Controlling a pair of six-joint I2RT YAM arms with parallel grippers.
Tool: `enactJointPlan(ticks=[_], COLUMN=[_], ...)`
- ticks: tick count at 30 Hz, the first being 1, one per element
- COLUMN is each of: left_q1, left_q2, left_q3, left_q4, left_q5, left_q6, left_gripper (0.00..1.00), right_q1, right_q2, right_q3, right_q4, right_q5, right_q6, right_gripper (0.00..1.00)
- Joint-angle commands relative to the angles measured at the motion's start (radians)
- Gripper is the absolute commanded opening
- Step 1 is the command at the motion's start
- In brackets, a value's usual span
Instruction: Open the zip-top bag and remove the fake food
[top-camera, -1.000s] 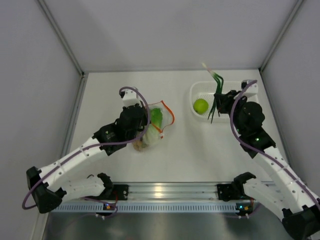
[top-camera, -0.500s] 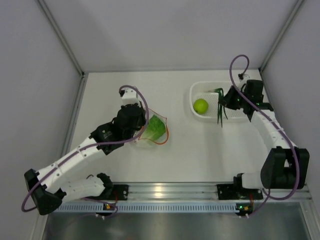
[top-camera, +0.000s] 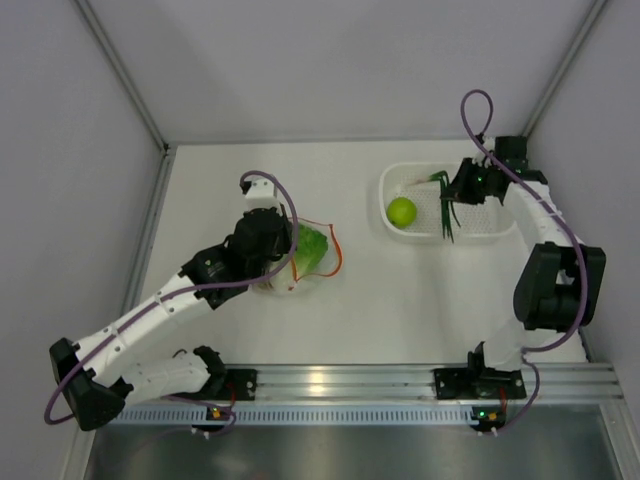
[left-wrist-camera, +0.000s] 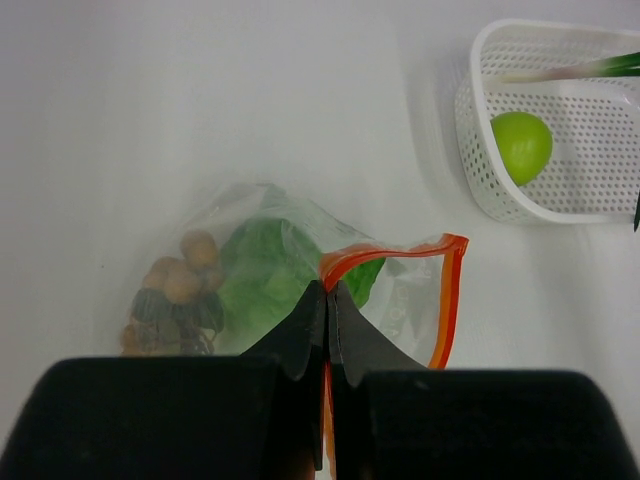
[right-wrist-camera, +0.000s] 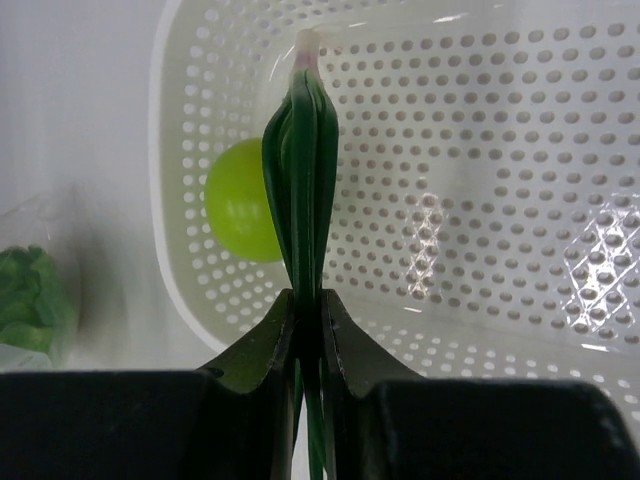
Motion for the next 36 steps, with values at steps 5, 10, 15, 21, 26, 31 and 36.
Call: enactJointPlan(ticks=[5, 10, 15, 21, 26, 31, 36], left_q1=[0.004, 0.004, 0.004, 0.004, 0.004, 0.004, 0.004], left_q2=[-0.019, -0.010, -0.006, -0.005, -0.010, -0.008, -0.014], left_q3=[-0.011, -0.016, -0.027, -0.033, -0.034, -0.036, -0.040], left_q4=[0.033, 0.036, 0.045, 0.053, 0.053, 0.055, 0.067], left_q5=[0.033, 0.051, 0.074, 0.094, 0.100, 0.094, 0.090], left_q6=[-0.001, 0.000, -0.007, -0.006, -0.007, -0.015, -0.038], left_gripper=[0.00, 0.00, 0.00, 0.00, 0.00, 0.00, 0.00], right_q1=[-0.006, -0.003, 0.005, 0.019, 0.022, 0.034, 0.127], right_q2=[0.139, 0.204, 0.266, 0.271, 0.223, 0.150, 0.001], right_q3=[0.204, 0.336, 0.424, 0.402, 0.399, 0.395, 0.304], right_q4=[-0.166, -0.252, -0.300, -0.291, -0.290, -0.295, -0.232], right_q5=[0.097, 0.192, 0.224, 0.272, 0.305, 0.307, 0.345], right_q6=[-0.087, -0.125, -0.147, -0.164, -0.156, -0.144, -0.110], right_gripper=[0.02, 0.04, 0.07, 0.30, 0.57, 0.58, 0.58])
